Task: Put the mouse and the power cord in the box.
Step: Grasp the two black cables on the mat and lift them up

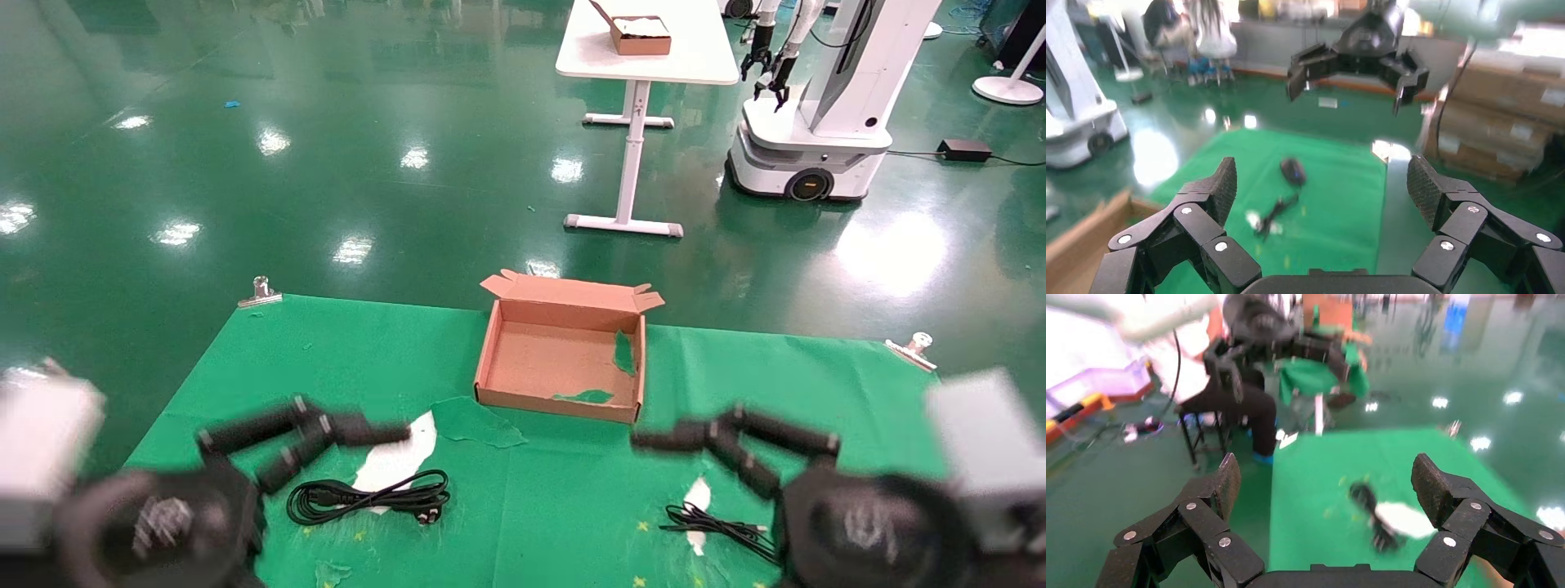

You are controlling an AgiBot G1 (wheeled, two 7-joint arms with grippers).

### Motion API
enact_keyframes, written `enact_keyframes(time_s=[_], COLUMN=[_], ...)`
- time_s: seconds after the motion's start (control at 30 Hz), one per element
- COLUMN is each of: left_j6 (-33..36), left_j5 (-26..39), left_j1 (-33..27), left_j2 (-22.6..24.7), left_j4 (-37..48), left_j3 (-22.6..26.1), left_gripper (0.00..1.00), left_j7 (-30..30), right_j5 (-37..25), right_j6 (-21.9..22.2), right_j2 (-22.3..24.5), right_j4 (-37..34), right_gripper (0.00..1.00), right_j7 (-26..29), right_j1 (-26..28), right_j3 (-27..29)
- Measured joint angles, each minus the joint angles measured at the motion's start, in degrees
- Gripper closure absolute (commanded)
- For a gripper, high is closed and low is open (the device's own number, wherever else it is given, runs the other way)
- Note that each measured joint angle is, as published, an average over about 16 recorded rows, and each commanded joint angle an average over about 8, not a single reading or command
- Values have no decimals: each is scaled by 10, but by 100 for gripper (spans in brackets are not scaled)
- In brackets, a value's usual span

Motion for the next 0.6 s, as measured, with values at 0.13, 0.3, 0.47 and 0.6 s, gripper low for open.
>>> enact_keyframes(time_s=[0.13, 0.3, 0.47, 0.6], left_j6=[-3, -6, -9, -12], left_j5=[99, 226, 307, 336], left_j1=[-36, -88, -126, -138], left_j2=[18, 48, 78, 92], left_j4=[16, 44, 71, 83], left_j3=[41, 93, 126, 137], left_gripper=[0, 0, 0, 0], left_j7=[-13, -30, -42, -44], right_j5=[-64, -155, -220, -244], right_j6=[11, 25, 32, 33], right_j2=[4, 3, -4, -10], right_j4=[6, 17, 28, 28], right_gripper=[0, 0, 0, 0], right_j7=[27, 71, 107, 123], right_j1=[14, 44, 74, 87], right_j3=[-25, -59, -83, -92])
